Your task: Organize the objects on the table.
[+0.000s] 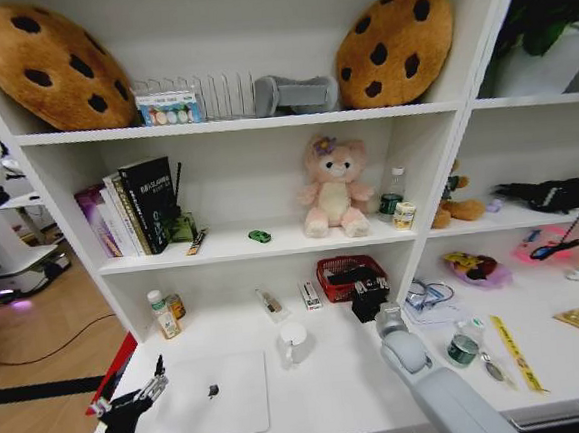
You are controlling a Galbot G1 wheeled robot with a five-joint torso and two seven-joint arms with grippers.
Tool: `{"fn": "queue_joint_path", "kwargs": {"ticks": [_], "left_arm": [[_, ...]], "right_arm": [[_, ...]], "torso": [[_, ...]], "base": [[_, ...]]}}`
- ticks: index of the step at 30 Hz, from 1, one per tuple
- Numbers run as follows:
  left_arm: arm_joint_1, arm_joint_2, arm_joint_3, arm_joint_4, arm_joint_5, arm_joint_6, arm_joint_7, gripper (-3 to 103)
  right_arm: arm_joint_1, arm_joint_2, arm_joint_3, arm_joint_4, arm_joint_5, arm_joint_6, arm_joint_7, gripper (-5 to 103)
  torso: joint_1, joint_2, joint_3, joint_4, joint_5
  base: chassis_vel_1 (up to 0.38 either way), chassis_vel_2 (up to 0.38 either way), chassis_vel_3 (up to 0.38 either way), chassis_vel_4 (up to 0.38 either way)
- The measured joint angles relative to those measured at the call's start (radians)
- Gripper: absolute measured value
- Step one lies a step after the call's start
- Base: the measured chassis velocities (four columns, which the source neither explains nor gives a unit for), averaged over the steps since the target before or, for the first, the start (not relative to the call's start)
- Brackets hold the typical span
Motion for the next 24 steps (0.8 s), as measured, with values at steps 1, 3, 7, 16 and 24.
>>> {"fn": "queue_joint_path", "kwargs": {"ticks": [1,3,7,16,24], "left_arm": [[0.0,-0.001,-0.001,0.0,-0.001,-0.002,0.001,100],[0.0,-0.002,-0.001,0.0,-0.002,-0.004,0.002,100],[0.001,0.001,-0.005,-0.007,-0.008,-0.01,0.005,100],[-0.015,0.009,-0.006,-0.019,-0.027,-0.01,0.009,100],[-0.02,0.007,-0.011,0.005,-0.074,-0.012,0.016,100]], "right_arm": [[-0.043,-0.012,0.015,0.057,0.013,-0.017,0.002,73],[-0.084,-0.021,0.028,0.11,0.034,-0.035,0.01,78],[-0.198,-0.047,0.089,0.26,0.124,-0.096,0.04,94],[-0.437,-0.052,0.22,0.426,0.194,-0.192,0.075,100],[-0.491,0.016,0.258,0.373,0.282,-0.271,0.122,100]], "torso": [[0.0,0.0,0.0,-0.0001,0.0001],[0.0,0.0,0.0,-0.0003,0.0002],[0.0,0.0,0.0,-0.0003,0.0001],[0.0,0.0,0.0,-0.0001,0.0001],[0.0,0.0,0.0,0.0,0.0003]], "base": [[0.0,0.0,0.0,0.0],[0.0,0.0,0.0,0.0],[0.0,0.0,0.0,0.0],[0.0,0.0,0.0,0.0],[0.0,0.0,0.0,0.0]]}}
